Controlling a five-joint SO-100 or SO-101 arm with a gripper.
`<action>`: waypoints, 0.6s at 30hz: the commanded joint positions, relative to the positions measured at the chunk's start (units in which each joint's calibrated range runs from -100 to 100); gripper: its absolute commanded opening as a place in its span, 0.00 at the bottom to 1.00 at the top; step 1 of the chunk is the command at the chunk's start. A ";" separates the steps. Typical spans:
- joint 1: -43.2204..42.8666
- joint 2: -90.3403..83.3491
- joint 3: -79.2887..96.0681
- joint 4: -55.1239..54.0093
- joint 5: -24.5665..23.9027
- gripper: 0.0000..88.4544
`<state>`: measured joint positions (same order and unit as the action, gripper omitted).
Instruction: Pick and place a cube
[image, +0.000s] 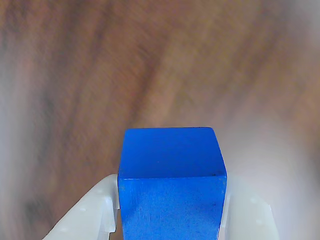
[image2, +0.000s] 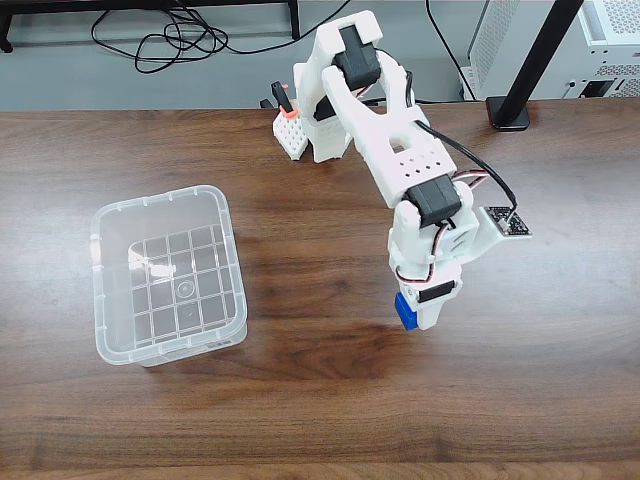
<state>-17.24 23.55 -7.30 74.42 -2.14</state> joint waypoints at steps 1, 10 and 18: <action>8.50 -12.89 -14.01 8.60 1.77 0.19; 32.00 -20.08 -15.36 15.00 8.42 0.19; 49.84 -15.95 -10.60 11.08 15.39 0.19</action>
<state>23.74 9.26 -18.20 88.48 9.86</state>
